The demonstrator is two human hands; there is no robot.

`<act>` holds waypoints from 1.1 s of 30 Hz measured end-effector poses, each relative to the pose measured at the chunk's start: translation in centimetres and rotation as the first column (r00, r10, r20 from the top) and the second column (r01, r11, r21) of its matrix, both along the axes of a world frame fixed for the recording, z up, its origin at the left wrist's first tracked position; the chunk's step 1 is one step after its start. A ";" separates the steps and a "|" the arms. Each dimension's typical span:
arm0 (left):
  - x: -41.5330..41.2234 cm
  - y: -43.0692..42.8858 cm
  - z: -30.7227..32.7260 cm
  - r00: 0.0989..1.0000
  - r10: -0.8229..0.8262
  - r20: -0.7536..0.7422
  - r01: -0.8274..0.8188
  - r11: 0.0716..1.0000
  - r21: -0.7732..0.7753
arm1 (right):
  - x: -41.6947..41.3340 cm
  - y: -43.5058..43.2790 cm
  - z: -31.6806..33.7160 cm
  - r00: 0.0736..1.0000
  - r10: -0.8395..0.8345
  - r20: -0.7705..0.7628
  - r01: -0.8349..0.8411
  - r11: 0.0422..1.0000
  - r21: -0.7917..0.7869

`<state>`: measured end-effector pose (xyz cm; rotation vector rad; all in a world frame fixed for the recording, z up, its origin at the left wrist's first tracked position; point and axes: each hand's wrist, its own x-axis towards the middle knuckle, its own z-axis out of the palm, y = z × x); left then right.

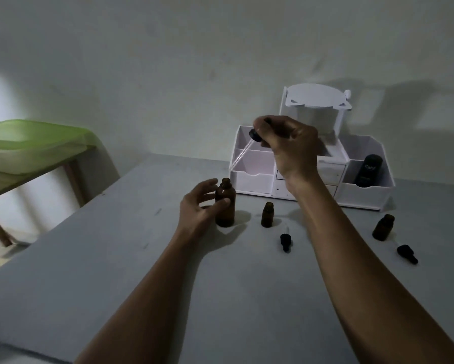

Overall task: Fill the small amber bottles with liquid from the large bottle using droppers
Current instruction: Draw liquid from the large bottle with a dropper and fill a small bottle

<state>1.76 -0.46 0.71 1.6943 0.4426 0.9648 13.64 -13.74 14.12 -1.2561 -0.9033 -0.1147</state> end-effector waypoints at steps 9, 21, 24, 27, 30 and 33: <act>0.3 -0.4 -0.1 0.996 -0.086 0.022 0.088 0.992 -0.088 | 0.5 1.3 -1.7 0.998 0.011 0.057 -0.006 0.996 -0.090; 0.3 -0.6 0.2 0.998 -0.058 -0.007 0.057 0.996 -0.063 | 0.3 3.5 -4.0 0.982 0.066 0.177 -0.018 0.966 -0.256; 0.2 -0.8 0.3 0.998 -0.056 0.005 0.056 0.995 -0.080 | 0.2 3.9 -5.4 0.971 0.078 0.227 0.009 0.934 -0.357; 0.1 -0.9 0.5 0.999 -0.051 -0.018 0.050 0.998 -0.039 | 0.2 4.0 -6.3 0.969 0.095 0.227 0.006 0.913 -0.407; 0.0 -1.0 0.5 1.000 -0.025 -0.015 0.025 1.000 -0.002 | 0.2 3.6 -6.3 0.972 0.091 0.217 0.003 0.916 -0.401; 0.0 -1.2 0.6 0.978 0.197 0.066 -0.206 0.959 0.194 | 0.5 2.4 -6.0 0.974 0.072 0.215 0.014 0.929 -0.371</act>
